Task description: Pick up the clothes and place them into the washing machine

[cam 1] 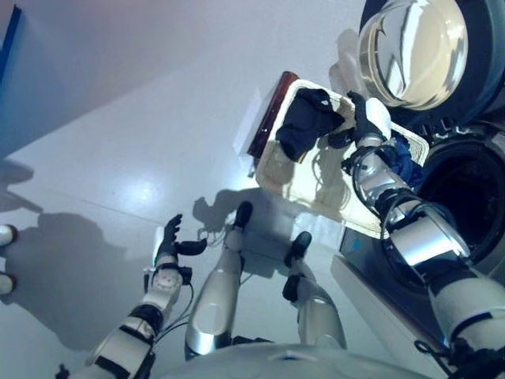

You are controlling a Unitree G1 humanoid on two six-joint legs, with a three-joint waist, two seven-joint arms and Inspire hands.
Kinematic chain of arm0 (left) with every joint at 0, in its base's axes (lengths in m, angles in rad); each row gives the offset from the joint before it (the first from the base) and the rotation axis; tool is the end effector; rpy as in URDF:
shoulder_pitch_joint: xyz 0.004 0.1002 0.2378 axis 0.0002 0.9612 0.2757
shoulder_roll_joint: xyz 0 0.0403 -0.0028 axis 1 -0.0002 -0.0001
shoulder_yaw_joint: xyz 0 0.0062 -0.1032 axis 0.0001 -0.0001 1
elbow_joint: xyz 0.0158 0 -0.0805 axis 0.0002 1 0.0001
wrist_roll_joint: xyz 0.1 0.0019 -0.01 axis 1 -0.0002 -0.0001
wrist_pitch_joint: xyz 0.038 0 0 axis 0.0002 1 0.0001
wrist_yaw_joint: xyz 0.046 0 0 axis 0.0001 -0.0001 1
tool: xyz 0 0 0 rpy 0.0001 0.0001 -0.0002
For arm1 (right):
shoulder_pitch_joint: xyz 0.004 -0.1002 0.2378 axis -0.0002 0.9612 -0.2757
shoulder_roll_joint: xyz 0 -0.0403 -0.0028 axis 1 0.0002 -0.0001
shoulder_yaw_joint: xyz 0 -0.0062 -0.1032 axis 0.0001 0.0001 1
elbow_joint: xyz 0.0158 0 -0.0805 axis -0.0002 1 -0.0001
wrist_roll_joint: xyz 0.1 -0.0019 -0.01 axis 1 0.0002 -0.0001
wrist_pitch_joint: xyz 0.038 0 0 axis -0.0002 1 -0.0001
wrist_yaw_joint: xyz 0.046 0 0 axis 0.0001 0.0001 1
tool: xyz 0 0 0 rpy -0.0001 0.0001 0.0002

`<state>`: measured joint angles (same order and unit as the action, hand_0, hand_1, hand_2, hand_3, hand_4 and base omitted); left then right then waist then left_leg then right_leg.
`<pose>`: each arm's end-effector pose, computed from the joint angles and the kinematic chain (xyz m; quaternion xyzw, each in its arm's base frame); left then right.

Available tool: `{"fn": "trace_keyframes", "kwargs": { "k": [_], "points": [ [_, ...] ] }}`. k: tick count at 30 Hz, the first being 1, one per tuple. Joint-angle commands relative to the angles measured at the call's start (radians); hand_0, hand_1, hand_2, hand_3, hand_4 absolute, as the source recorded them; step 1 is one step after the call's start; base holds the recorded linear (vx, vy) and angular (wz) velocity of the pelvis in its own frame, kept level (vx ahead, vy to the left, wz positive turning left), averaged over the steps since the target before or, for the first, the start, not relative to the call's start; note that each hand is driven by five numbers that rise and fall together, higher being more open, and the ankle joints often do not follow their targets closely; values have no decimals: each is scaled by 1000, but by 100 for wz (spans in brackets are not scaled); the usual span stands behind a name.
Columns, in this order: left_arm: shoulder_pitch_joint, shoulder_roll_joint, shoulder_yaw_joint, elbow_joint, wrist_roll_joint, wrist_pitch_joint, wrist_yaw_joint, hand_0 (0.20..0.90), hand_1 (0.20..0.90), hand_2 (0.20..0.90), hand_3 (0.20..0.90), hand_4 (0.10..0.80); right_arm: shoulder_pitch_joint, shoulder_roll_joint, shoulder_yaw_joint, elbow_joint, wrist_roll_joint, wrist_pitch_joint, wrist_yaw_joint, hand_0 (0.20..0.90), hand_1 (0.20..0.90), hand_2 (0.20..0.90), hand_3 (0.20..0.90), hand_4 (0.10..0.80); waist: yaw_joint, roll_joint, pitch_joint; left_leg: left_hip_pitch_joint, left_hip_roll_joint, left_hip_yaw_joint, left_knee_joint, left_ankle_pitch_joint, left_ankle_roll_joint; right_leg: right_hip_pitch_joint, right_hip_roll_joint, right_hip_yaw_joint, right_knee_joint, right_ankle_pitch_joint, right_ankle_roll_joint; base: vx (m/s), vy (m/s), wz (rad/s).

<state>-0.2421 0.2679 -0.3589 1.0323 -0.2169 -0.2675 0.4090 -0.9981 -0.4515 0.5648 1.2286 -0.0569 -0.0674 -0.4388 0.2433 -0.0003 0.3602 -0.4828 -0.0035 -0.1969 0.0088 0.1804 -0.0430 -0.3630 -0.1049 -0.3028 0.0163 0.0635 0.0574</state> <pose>0.1910 0.1930 -0.0655 0.1762 0.2474 0.1279 0.9441 0.3505 -0.2087 0.1119 -0.4519 0.0104 -0.1468 0.8799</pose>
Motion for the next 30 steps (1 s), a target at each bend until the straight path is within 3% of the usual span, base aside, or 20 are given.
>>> {"fn": "trace_keyframes", "kwargs": {
  "k": [1, 14, 21, 24, 25, 30],
  "points": [
    [11, 53, -16, -16, -23, -33, 57, 900, 900, 900, 900, 800, -107, -41, 29, 2, 18, -44, -71, 900, 900, 900, 900, 800, 30, -20, -1, 1, -54, 34, -33, -12, -23, -22, -66, 63, 121, -23, 64, 42, -14, 16],
    [-40, 72, -32, -6, -34, -33, 54, 900, 900, 900, 900, 800, -130, -6, 50, -9, 19, -52, -78, 900, 900, 900, 900, 800, 56, -30, 25, -39, -76, 13, -7, -16, -21, -24, -74, 42, 117, -27, 64, 13, -1, 12],
    [-113, 87, -49, -12, -55, -43, 71, 900, 900, 900, 900, 800, -262, -33, 103, 97, -48, -16, -105, 900, 900, 900, 900, 800, 72, -17, 78, -169, -91, 37, 92, -37, -27, -128, -68, 72, 152, -25, 55, -61, 15, -2],
    [-126, 94, -52, -24, -59, -46, 80, 900, 900, 900, 900, 800, -289, -49, 119, 93, -50, -18, -108, 900, 900, 900, 900, 800, 77, -17, 91, -205, -95, 35, 126, -47, -27, -173, -63, 83, 188, -38, 47, -30, -30, -8],
    [-141, 93, -55, -33, -63, -46, 84, 900, 900, 900, 900, 800, -297, -65, 133, 84, -50, -20, -109, 900, 900, 900, 900, 800, 67, -17, 103, -236, -101, 38, 167, -85, -31, -203, -62, 92, 233, -82, 44, 31, -83, -3],
    [-170, 99, -62, -53, -75, -46, 80, 900, 900, 900, 900, 800, -357, -113, 165, 106, -47, -21, -100, 900, 900, 900, 900, 800, 50, 15, 109, -351, -112, 43, 235, -92, -47, -343, -58, 98, 359, -122, 30, -42, -36, 18]
  ]
}}
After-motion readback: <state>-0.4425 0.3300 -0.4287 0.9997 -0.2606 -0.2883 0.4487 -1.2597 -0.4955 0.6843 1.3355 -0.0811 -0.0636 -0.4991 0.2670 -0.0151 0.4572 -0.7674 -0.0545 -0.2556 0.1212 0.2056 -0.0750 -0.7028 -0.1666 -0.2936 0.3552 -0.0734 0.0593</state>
